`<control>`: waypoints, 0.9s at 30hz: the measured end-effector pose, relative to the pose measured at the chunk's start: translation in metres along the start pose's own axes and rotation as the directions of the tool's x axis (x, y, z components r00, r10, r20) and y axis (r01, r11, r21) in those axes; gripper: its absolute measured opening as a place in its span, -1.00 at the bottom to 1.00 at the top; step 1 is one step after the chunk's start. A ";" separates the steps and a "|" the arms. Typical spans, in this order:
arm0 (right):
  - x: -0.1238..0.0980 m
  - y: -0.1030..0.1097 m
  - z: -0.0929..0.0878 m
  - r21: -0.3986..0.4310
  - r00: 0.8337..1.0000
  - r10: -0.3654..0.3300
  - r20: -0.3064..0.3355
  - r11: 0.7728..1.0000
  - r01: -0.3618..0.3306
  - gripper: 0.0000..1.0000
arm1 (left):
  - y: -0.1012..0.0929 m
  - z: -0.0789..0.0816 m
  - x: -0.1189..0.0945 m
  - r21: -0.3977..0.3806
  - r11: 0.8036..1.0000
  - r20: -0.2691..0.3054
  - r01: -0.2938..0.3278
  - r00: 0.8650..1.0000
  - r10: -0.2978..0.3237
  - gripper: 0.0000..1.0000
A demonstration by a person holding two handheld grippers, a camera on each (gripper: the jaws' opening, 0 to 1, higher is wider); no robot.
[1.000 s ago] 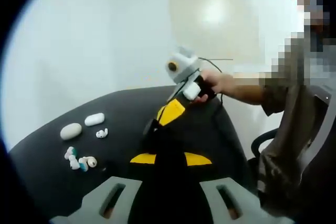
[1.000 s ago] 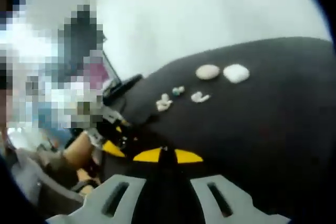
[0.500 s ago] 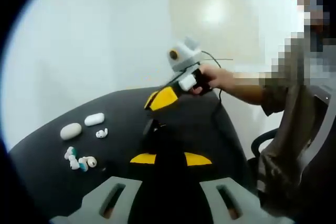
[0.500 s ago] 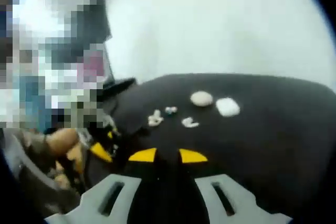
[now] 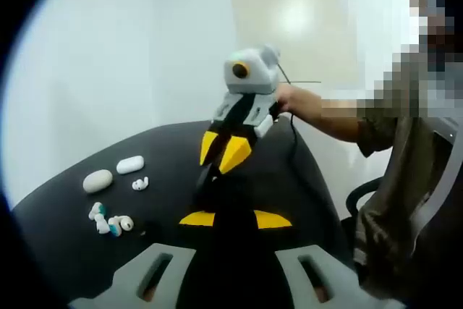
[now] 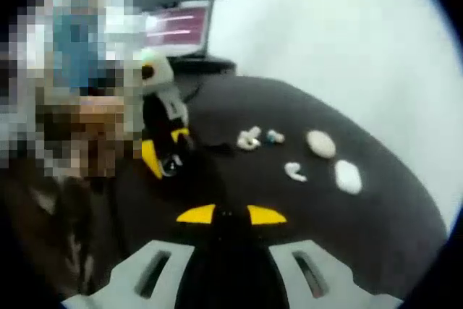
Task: Pick up three earphones and place each one into its charging case using tactile feedback, ensure that each earphone is properly inserted and securely positioned inside the case.
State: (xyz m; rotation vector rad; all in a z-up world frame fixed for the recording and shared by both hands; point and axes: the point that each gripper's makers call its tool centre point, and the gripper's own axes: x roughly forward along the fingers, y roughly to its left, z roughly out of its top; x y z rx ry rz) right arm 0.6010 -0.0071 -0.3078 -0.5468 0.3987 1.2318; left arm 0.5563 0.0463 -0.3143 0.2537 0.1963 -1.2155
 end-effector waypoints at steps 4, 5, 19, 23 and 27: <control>0.000 -0.001 -0.002 -0.021 1.000 0.002 -0.016 1.000 -0.002 -0.76 | 0.000 0.000 0.000 0.003 1.000 0.000 0.000 1.000 0.000 -0.71; 0.001 0.000 -0.001 -0.018 1.000 0.009 -0.013 1.000 -0.010 -0.76 | 0.000 0.000 0.000 0.003 1.000 0.000 0.000 1.000 0.000 -0.71; 0.005 -0.011 0.015 0.076 0.997 0.002 0.077 0.997 -0.008 -0.93 | 0.000 0.000 0.000 0.001 1.000 0.000 0.000 1.000 0.000 -0.71; -0.004 -0.015 0.017 0.148 0.989 -0.003 0.146 0.989 -0.018 -0.92 | 0.000 0.000 0.000 0.000 1.000 0.001 0.001 1.000 -0.001 -0.71; -0.002 -0.019 0.007 0.142 0.995 -0.026 0.101 0.990 0.011 -0.75 | 0.001 0.000 0.000 -0.001 1.000 0.000 0.002 1.000 -0.002 -0.71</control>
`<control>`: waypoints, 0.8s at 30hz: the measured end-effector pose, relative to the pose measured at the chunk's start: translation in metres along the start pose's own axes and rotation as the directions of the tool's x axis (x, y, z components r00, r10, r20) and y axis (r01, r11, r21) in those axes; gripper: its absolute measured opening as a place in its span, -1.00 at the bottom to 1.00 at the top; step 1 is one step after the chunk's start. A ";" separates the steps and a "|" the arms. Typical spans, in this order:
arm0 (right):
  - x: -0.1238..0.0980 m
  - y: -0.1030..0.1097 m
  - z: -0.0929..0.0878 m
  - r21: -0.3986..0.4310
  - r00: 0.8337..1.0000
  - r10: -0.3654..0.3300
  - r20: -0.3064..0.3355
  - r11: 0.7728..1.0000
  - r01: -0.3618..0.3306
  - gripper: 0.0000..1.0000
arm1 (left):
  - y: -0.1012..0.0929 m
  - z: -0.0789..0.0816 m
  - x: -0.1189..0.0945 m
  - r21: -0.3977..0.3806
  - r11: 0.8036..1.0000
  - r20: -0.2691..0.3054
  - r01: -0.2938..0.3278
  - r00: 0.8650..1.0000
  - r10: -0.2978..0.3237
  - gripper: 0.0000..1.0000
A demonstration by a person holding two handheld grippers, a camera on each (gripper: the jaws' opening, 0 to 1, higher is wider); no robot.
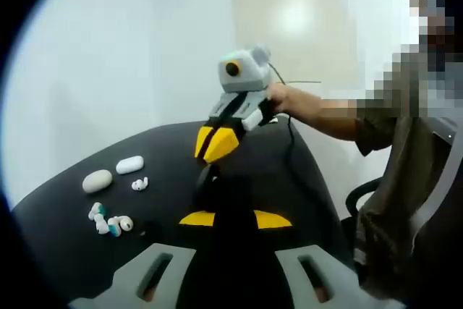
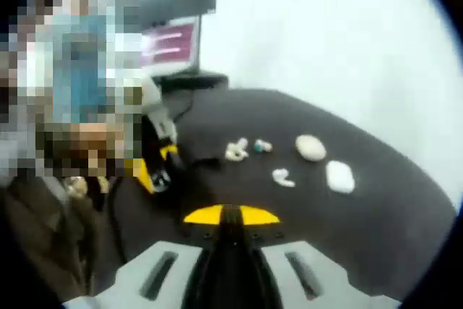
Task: Pick up three earphones and place each one into its charging case using tactile feedback, ensure that each earphone is properly inserted and securely positioned inside the case.
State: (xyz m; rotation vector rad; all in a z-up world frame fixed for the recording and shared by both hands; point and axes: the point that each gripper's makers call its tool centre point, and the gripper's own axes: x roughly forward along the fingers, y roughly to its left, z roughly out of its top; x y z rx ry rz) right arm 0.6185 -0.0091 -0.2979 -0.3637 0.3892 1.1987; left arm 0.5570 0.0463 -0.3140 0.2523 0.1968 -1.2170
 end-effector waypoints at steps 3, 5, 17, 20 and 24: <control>-0.003 0.001 -0.002 0.030 1.000 -0.001 -0.005 1.000 0.001 -0.75 | 0.000 0.000 0.000 0.000 1.000 0.000 -0.001 1.000 0.001 -0.71; -0.006 0.000 -0.007 0.051 1.000 -0.011 -0.015 0.999 0.012 -0.75 | 0.000 0.000 0.000 -0.001 1.000 0.000 -0.001 1.000 0.001 -0.71; -0.002 0.013 -0.028 0.159 0.999 0.044 0.012 0.986 -0.045 -0.56 | 0.001 0.000 0.000 -0.003 1.000 -0.001 -0.001 1.000 0.001 -0.71; -0.004 0.018 -0.026 0.170 0.999 0.053 0.012 0.984 -0.054 -0.56 | 0.001 0.000 0.000 -0.004 1.000 -0.001 -0.001 1.000 0.001 -0.71; -0.009 0.026 -0.029 0.141 0.999 0.053 0.000 0.989 -0.053 -0.56 | 0.001 0.000 0.000 -0.003 1.000 -0.001 -0.001 1.000 0.001 -0.71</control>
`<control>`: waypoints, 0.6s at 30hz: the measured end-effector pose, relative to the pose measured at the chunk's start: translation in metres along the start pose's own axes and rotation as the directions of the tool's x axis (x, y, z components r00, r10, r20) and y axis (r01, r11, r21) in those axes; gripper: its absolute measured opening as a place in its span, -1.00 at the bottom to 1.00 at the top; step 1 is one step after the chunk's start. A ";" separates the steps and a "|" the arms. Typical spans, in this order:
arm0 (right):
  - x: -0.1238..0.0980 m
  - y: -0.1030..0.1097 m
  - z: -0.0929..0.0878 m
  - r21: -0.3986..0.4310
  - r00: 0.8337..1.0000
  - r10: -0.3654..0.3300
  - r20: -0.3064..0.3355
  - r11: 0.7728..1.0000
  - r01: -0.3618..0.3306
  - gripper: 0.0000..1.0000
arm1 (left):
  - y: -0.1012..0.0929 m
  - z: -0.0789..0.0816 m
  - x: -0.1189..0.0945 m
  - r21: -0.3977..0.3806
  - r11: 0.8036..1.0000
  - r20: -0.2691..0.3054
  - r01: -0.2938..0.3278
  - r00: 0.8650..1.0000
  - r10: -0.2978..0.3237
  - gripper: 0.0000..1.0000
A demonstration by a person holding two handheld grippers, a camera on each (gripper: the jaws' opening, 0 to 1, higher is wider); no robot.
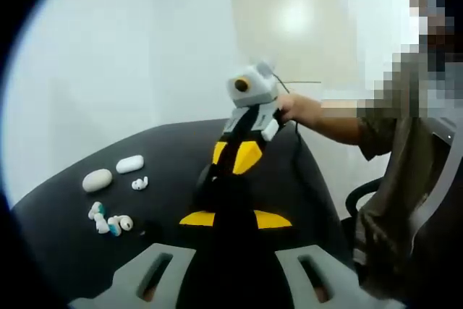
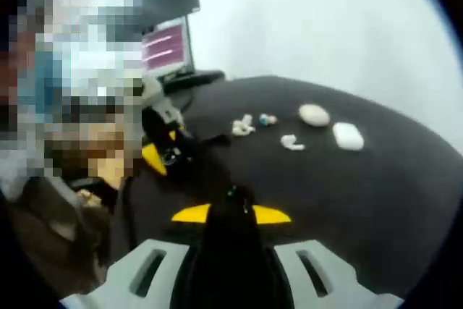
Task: Pick up three earphones and place each one into its charging case using tactile feedback, ensure that each earphone is properly inserted and securely positioned inside the case.
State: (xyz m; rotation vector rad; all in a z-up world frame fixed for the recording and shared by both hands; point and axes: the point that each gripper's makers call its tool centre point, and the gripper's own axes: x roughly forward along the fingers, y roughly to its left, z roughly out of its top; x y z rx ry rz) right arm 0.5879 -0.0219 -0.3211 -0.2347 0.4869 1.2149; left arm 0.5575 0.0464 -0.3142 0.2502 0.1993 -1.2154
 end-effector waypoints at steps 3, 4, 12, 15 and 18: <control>-0.002 0.011 -0.001 -0.002 1.000 0.016 0.000 1.000 -0.016 -0.57 | 0.000 0.000 0.000 -0.001 1.000 0.000 0.000 1.000 0.000 -0.71; -0.002 0.016 -0.001 -0.009 1.000 0.024 -0.002 1.000 -0.024 -0.57 | 0.000 0.000 0.000 -0.001 1.000 0.000 0.000 1.000 0.000 -0.71; -0.003 0.033 0.005 0.012 0.995 0.100 -0.009 0.995 -0.100 -0.58 | 0.000 0.000 0.000 0.002 1.000 -0.001 -0.004 1.000 0.004 -0.71; -0.008 0.013 0.018 0.038 0.998 0.045 0.049 0.998 -0.047 -0.59 | 0.000 0.000 0.000 0.000 1.000 -0.001 -0.003 1.000 0.003 -0.71; -0.004 -0.003 0.022 -0.003 0.999 0.016 0.052 1.000 -0.016 -0.59 | 0.000 0.000 0.000 -0.001 1.000 -0.001 -0.001 1.000 0.001 -0.71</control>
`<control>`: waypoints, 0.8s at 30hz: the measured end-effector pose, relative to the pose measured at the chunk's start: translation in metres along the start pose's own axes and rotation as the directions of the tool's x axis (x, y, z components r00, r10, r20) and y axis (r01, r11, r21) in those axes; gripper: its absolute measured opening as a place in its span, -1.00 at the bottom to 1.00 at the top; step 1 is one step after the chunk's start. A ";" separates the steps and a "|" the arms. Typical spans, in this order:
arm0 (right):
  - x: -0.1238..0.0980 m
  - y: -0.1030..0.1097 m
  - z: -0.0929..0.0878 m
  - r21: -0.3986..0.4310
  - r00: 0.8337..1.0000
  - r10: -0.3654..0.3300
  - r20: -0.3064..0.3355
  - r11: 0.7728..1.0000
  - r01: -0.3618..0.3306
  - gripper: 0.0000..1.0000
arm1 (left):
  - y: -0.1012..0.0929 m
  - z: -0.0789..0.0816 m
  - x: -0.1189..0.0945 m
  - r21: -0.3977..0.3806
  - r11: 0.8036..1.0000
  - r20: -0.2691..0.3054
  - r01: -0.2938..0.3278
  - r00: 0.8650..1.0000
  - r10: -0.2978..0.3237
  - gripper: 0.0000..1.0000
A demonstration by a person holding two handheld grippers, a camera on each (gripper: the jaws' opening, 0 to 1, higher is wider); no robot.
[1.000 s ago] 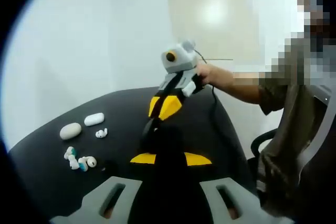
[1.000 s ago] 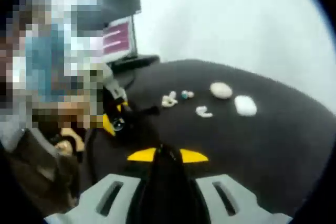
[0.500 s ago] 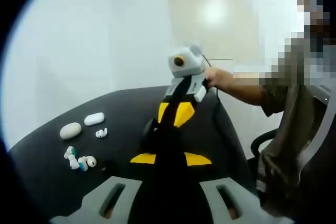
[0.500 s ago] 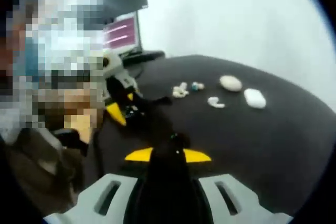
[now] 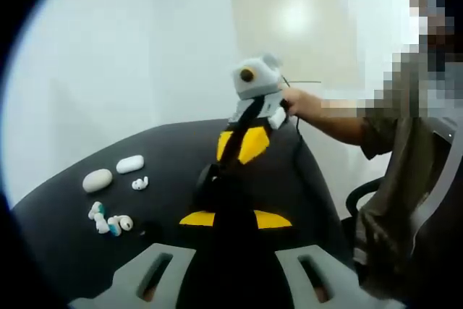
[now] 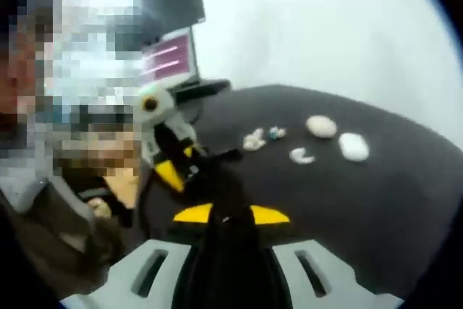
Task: Pick up three earphones and place each one into its charging case using tactile feedback, ensure that each earphone is properly inserted and securely positioned inside the case.
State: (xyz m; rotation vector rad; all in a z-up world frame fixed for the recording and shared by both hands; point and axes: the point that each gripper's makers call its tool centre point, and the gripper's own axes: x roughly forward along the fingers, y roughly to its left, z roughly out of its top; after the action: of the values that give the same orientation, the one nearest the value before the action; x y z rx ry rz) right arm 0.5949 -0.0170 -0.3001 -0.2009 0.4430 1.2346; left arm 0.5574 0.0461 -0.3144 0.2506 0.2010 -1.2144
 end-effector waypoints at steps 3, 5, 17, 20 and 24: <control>0.012 -0.008 -0.005 -0.011 0.999 0.005 -0.046 1.000 -0.005 -0.63 | 0.000 0.000 0.000 0.001 1.000 0.000 -0.001 1.000 0.001 -0.71; 0.016 -0.005 -0.002 0.002 0.998 0.037 -0.042 0.999 -0.037 -0.68 | 0.000 0.000 0.000 0.001 1.000 0.000 -0.001 1.000 0.001 -0.71; 0.027 -0.002 -0.009 -0.032 0.981 0.066 -0.185 0.997 -0.073 -0.74 | -0.001 0.000 0.000 0.001 1.000 -0.001 0.005 1.000 -0.005 -0.71; 0.023 -0.001 -0.001 -0.048 0.991 0.052 -0.121 0.997 -0.058 -0.74 | -0.001 0.000 0.000 0.002 1.000 -0.001 0.005 1.000 -0.005 -0.71; 0.014 0.003 0.020 -0.115 1.000 0.023 0.008 0.993 -0.022 -0.74 | -0.001 0.000 0.000 -0.001 1.000 -0.001 0.006 1.000 -0.006 -0.71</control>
State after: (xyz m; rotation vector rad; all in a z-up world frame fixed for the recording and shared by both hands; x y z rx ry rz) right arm 0.5995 0.0034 -0.2879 -0.2884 0.3672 1.2840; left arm 0.5567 0.0458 -0.3144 0.2496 0.2036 -1.2205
